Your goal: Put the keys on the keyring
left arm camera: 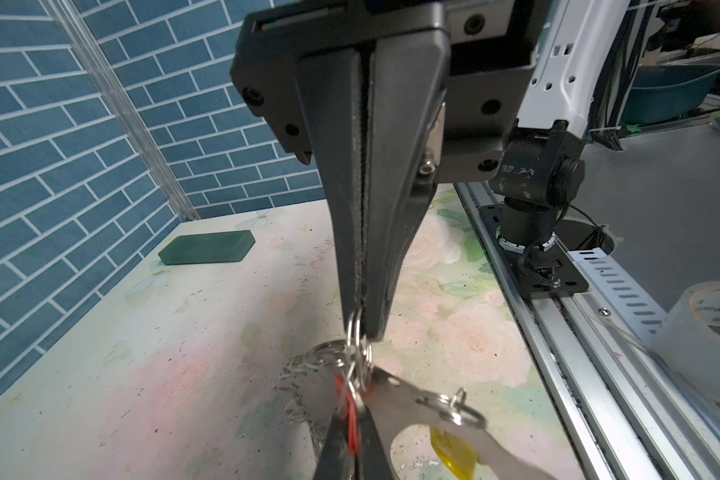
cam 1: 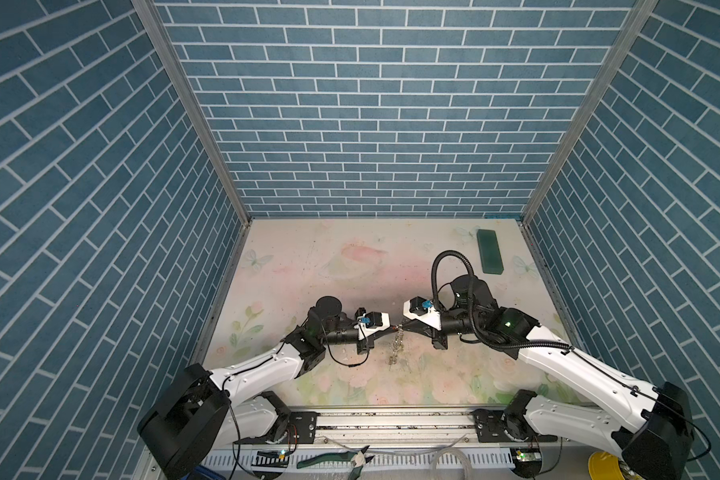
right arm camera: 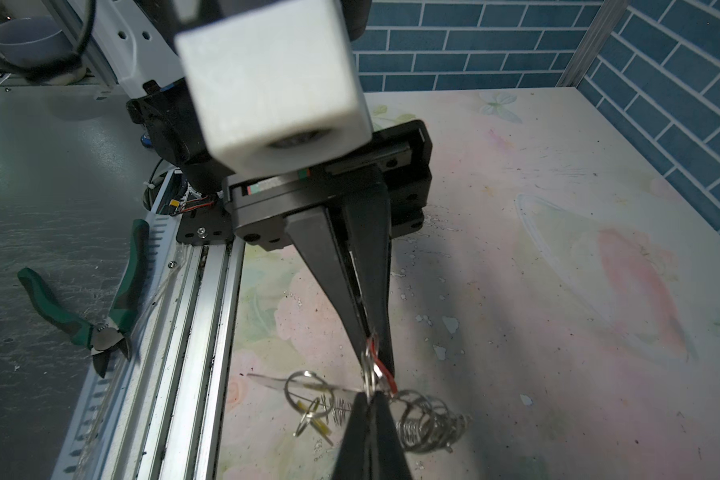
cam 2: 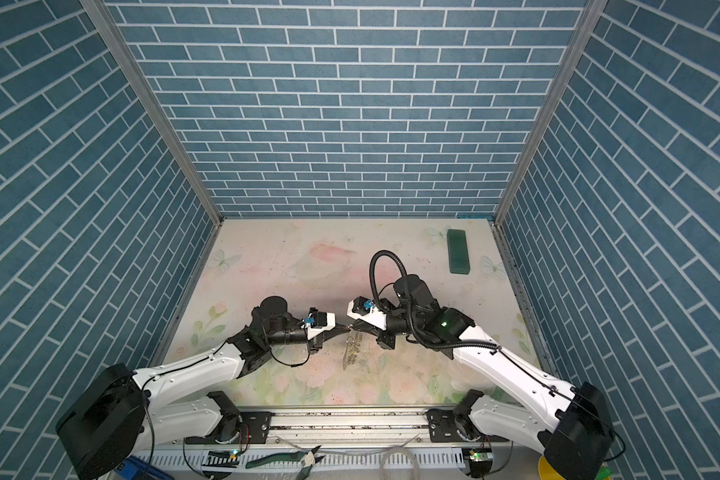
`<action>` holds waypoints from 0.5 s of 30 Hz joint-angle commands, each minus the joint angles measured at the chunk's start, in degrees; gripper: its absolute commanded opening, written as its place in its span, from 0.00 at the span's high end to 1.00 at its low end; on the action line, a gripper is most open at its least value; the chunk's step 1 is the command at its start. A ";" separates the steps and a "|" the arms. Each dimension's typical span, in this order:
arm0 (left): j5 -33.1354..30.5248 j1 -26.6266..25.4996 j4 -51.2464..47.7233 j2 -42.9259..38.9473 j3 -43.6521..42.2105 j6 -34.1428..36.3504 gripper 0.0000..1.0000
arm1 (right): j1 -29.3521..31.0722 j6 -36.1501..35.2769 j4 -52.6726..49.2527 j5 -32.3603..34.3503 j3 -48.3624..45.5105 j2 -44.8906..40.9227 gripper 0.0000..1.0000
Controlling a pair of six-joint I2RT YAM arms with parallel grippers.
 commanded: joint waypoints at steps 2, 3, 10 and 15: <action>-1.68 -0.33 -2.22 0.19 0.84 1.09 0.97 | -0.10 3.20 7.38 -0.94 -2.83 -2.75 1.00; -2.01 -0.34 -2.44 0.21 0.76 1.33 0.97 | -0.32 3.92 8.30 -0.93 -3.19 -2.98 1.00; -6.06 -0.42 0.12 -0.15 -1.22 2.71 0.98 | -2.14 13.37 19.14 0.36 -6.11 -3.15 1.00; -6.50 -0.42 1.33 0.79 -1.15 2.94 0.98 | -2.12 17.15 23.49 1.73 -7.23 -1.79 1.00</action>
